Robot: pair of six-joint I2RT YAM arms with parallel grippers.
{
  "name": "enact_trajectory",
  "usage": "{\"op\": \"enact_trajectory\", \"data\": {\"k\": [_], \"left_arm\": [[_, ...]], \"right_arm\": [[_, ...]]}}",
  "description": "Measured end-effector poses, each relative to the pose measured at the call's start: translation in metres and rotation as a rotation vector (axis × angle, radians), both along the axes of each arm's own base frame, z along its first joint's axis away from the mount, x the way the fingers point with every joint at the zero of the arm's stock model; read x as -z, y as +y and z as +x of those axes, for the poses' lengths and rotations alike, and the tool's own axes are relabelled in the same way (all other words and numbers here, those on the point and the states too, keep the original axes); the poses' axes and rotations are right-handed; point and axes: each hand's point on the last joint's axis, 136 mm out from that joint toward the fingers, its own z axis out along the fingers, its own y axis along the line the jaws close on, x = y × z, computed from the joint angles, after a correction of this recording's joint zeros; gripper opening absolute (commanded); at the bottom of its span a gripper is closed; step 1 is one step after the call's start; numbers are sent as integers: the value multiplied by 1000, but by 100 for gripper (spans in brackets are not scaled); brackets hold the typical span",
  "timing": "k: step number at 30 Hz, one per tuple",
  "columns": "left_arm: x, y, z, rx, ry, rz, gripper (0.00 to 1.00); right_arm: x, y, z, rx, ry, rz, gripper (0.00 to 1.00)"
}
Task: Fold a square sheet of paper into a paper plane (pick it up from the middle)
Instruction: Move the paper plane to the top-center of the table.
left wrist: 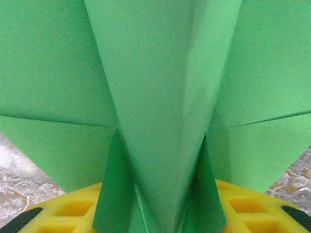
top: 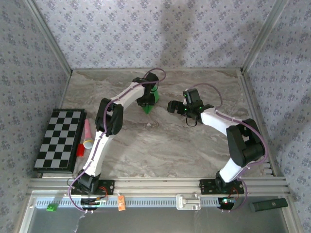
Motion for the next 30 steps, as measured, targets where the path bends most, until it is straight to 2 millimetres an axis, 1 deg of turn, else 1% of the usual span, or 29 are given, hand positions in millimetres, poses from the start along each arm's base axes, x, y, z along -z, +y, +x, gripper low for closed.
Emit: {"op": "enact_trajectory", "data": {"k": [10, 14, 17, 22, 25, 26, 28, 30], "left_arm": [[-4, 0, 1, -8, -4, -3, 44], [-14, 0, 2, -20, -20, -15, 47], [-29, 0, 2, -29, -44, -28, 49], [-59, 2, 1, -45, -89, -55, 54], [-79, 7, -1, -57, -131, -64, 58], [-87, 9, -2, -63, -148, -66, 60], [-104, 17, -6, -72, -188, -61, 70], [-127, 29, -13, -88, -252, -57, 81]], "right_arm": [[2, -4, -1, 7, 14, -5, 100], [2, -4, -1, 12, 16, -1, 100], [2, -5, 0, 17, 17, 0, 100], [2, -9, 1, 26, 18, -3, 100], [-4, -13, 1, 26, 11, -21, 100], [-9, -14, 1, 22, -1, -34, 100], [-23, -18, 5, 15, -38, -63, 100], [-46, -23, 10, 14, -105, -102, 100]]}}
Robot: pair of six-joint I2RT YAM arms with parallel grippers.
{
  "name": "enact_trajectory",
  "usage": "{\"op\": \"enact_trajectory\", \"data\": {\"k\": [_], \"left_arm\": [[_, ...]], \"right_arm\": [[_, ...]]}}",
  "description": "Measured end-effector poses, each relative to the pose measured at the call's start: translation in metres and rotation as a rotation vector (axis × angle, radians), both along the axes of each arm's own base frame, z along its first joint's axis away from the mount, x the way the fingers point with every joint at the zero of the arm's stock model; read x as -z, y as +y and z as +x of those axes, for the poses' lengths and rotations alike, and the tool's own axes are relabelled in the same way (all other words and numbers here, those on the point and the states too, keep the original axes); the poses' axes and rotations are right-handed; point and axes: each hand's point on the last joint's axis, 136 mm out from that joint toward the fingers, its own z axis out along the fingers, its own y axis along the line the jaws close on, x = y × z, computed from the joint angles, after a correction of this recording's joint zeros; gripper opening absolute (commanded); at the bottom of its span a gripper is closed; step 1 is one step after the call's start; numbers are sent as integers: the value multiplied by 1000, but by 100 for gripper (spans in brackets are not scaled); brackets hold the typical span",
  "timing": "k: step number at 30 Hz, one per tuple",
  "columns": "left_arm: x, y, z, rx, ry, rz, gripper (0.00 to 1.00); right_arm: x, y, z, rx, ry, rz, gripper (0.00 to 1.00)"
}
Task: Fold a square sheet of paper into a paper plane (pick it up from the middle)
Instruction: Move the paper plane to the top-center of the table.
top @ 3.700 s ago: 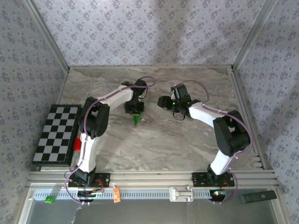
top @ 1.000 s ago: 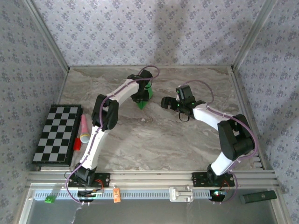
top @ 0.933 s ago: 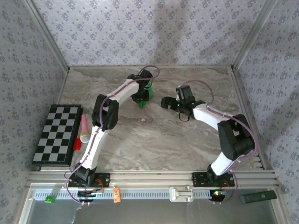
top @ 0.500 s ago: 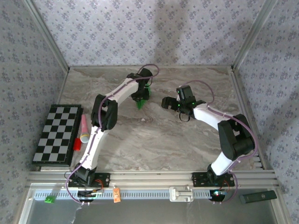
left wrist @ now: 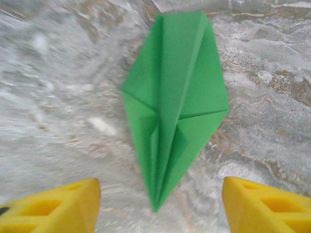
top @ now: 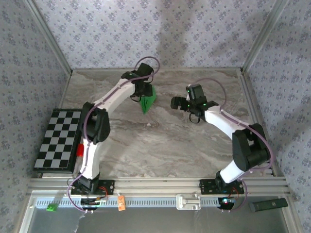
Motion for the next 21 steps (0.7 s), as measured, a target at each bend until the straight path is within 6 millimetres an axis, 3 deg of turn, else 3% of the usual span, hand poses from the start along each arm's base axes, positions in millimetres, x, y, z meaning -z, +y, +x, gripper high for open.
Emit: {"op": "enact_trajectory", "data": {"k": [4, 7, 9, 12, 15, 21], "left_arm": [[-52, 38, -20, -47, -184, 26, 99], [-81, 76, -37, -106, -330, 41, 100], [-88, 106, -48, -157, -397, 52, 100], [-76, 159, -63, -260, -449, 73, 100], [-47, 210, -82, -353, -450, 120, 100], [10, 257, -123, -375, -435, 244, 100]], "right_arm": [[-49, -18, 7, 20, -152, -89, 100], [-73, -37, 7, 59, -234, -174, 100], [-82, -52, 9, 106, -270, -231, 100], [-82, -77, 11, 185, -303, -312, 100], [-63, -105, 5, 264, -309, -388, 100], [0, -158, -18, 387, -275, -467, 100]]}}
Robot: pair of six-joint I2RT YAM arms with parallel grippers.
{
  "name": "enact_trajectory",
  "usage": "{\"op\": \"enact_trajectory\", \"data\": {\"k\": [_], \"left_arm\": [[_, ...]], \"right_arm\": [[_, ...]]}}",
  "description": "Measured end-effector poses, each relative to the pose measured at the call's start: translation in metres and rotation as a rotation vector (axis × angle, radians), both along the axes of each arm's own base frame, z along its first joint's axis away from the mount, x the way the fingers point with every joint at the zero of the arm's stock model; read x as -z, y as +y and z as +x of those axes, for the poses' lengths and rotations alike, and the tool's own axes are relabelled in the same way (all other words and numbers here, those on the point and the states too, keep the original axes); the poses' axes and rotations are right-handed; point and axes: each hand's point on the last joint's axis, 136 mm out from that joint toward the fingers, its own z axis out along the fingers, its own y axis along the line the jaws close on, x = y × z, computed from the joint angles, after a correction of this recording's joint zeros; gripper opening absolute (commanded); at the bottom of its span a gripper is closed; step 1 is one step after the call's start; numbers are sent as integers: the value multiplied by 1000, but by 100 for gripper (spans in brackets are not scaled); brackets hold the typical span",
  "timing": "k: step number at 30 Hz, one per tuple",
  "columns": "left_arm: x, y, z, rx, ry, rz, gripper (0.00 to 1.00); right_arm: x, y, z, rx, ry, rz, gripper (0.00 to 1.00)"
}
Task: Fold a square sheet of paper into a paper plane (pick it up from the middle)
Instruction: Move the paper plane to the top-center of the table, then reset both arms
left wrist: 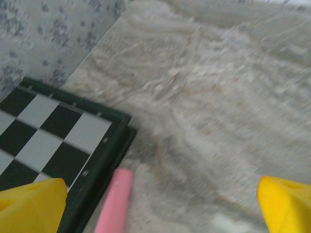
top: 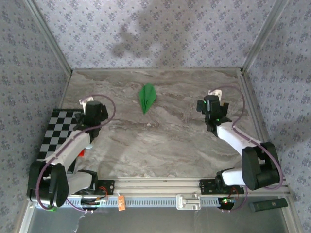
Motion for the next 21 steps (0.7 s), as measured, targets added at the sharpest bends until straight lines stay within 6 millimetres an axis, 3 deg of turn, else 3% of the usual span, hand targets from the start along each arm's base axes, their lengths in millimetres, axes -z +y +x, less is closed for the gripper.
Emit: {"op": "enact_trajectory", "data": {"k": [4, 8, 15, 21], "left_arm": [[25, 17, -11, 5, 5, 22, 100], [38, 20, -9, 54, -30, -1, 100], [39, -4, 11, 227, -119, -41, 100], [33, -19, 21, 327, -174, -41, 100]], "right_arm": [[23, -25, -9, 55, 10, -23, 100], [17, -30, -4, 38, -40, -29, 100], [12, -42, -3, 15, -75, -18, 100], [36, -38, -14, -39, -71, -18, 100]]}}
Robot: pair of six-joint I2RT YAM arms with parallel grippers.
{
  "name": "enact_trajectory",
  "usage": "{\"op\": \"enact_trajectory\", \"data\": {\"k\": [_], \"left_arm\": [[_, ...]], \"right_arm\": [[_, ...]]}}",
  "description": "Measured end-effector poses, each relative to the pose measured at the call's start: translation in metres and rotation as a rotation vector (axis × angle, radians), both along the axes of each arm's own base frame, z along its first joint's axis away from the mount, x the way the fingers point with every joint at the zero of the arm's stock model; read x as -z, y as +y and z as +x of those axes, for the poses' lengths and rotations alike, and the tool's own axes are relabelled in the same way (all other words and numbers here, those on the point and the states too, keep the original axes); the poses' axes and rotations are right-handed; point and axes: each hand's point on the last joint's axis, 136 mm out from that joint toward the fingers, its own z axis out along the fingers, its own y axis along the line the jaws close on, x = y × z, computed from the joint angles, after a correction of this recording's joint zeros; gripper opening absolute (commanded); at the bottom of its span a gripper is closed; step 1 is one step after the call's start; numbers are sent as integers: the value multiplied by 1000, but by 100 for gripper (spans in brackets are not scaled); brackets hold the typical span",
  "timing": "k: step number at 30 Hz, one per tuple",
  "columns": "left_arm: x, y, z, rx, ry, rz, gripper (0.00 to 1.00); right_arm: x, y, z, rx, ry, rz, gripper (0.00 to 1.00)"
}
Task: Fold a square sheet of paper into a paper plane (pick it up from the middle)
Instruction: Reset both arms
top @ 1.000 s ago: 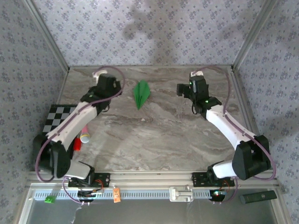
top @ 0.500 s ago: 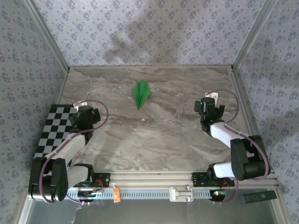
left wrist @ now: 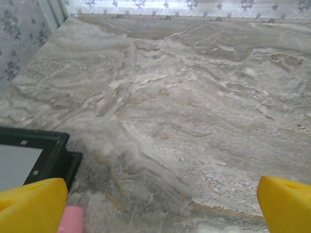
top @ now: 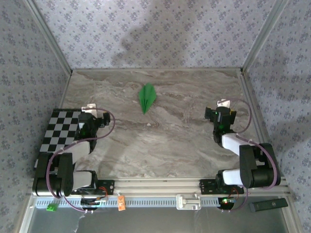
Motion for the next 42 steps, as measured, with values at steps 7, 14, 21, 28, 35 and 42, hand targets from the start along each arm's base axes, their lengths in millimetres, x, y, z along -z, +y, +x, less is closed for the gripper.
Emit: {"op": "enact_trajectory", "data": {"k": [7, 14, 21, 28, 35, 42], "left_arm": [[6, 2, 6, 39, -12, 5, 100], [28, 6, 12, 50, 20, -10, 100], [46, 3, 18, 63, 63, -14, 100], [30, 5, 32, 56, 27, -9, 100], [31, 5, 32, 56, 32, -9, 100], [33, 5, 31, 56, 40, -10, 100]], "right_arm": [[18, 7, 0, -106, -11, 14, 100], [31, 8, 8, -137, -22, 31, 100], [31, 3, 10, -124, -19, 33, 100], [29, 2, 12, -121, -23, 37, 100], [29, 3, 12, -122, -23, 38, 100], [29, 3, 12, -123, -24, 41, 100]]}}
